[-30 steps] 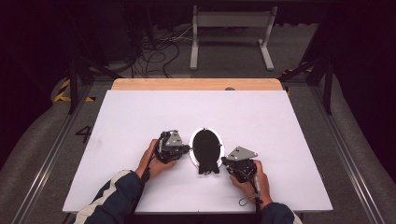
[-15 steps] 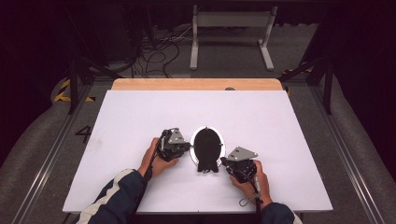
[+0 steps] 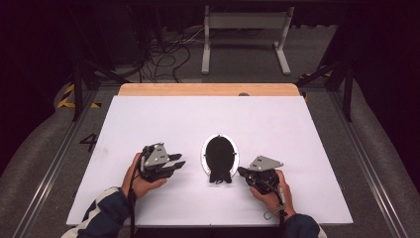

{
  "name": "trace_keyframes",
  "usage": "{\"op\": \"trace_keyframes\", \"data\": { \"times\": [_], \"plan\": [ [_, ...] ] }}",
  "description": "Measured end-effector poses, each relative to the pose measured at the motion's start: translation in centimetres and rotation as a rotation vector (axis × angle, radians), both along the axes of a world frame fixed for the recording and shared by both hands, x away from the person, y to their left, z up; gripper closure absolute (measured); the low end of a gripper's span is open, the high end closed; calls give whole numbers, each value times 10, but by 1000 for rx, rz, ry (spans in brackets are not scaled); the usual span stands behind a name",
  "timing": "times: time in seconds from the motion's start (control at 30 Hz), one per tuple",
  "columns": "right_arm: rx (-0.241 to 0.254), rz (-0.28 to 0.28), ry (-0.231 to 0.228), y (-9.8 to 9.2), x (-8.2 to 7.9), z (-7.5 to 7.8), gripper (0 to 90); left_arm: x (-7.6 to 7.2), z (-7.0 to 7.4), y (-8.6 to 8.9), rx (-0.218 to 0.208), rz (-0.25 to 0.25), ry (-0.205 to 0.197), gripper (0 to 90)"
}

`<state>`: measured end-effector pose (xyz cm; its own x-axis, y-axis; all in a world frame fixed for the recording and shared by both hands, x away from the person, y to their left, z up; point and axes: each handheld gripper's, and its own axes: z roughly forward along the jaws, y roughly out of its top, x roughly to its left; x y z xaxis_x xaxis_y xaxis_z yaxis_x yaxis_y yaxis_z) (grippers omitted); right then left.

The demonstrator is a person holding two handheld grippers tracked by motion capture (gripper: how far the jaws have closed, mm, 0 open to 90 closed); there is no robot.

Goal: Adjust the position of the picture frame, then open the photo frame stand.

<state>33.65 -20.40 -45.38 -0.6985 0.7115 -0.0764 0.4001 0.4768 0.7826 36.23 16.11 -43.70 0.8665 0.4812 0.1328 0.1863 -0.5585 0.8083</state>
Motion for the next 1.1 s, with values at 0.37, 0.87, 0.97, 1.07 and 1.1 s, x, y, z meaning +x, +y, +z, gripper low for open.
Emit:
{"op": "trace_keyframes", "data": {
  "times": [0.37, 0.87, 0.97, 1.07, 1.1],
  "plan": [
    [-4, 26, -11, 0, -4, 7, 862, -27, -2, 54, -3, 153, -68, 380],
    [-36, 61, 30, 10, -1, 2, 795, -31, -18, 63, 3, 182, 25, 214],
    [-39, 70, 38, 11, -2, 1, 794, -28, -20, 61, 8, 181, 38, 207],
    [-53, 78, 44, 11, -5, 1, 795, -23, -21, 58, 6, 186, 43, 192],
    [-58, 79, 49, 12, -5, 1, 797, -22, -21, 56, 2, 198, 47, 174]
  ]
}}
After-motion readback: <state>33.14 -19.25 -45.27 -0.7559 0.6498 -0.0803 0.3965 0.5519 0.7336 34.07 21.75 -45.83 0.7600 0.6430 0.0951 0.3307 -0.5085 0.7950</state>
